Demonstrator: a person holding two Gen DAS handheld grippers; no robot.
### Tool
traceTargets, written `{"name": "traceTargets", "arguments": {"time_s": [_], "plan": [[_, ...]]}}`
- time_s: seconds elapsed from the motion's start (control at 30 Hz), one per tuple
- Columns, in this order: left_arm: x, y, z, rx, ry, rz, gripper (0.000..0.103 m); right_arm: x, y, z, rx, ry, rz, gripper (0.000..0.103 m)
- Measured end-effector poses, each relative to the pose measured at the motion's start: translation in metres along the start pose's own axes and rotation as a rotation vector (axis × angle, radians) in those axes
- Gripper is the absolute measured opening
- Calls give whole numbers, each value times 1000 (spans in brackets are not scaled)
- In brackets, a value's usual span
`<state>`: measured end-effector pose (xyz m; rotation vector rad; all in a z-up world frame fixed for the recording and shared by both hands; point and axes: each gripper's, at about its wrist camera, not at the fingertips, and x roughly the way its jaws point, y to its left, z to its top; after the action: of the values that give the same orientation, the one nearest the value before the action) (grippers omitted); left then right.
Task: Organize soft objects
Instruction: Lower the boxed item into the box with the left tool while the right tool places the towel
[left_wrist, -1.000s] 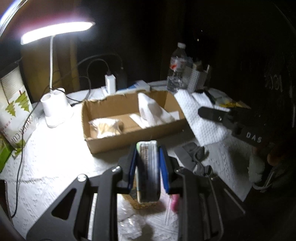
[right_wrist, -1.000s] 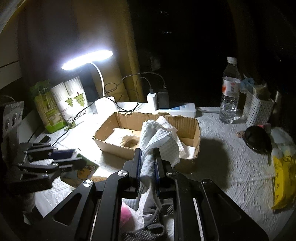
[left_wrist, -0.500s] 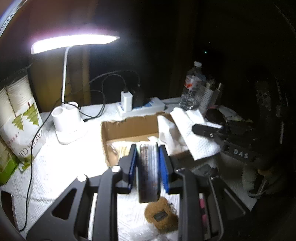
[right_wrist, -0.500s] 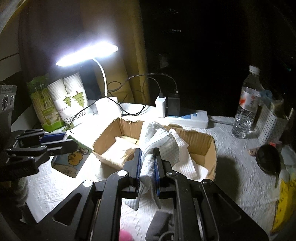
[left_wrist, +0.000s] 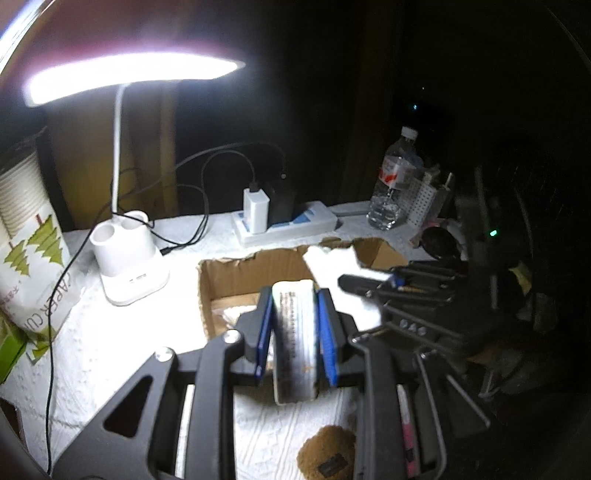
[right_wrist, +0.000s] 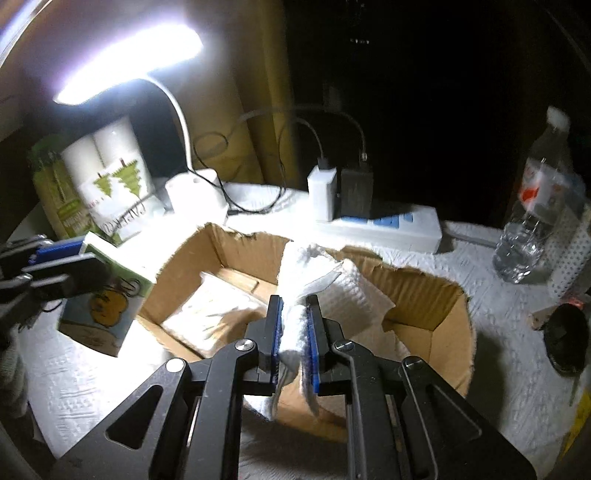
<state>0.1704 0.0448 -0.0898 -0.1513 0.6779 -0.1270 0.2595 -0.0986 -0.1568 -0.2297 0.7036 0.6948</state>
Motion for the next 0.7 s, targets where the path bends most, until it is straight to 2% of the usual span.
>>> {"name": "traceTargets", "arguments": {"time_s": [0.13, 0.3, 0.47, 0.7], "plan": [[17, -4, 2, 2, 20, -6, 24, 20, -11, -9, 13, 57, -50, 13], [38, -10, 6, 12, 39, -24, 24, 27, -34, -17, 55, 93, -130, 13], [61, -19, 8, 27, 58, -49, 24, 19, -56, -24, 92, 84, -175, 13], [86, -34, 11, 42, 89, -64, 24, 3, -58, -23, 99, 22, -168, 13]]}}
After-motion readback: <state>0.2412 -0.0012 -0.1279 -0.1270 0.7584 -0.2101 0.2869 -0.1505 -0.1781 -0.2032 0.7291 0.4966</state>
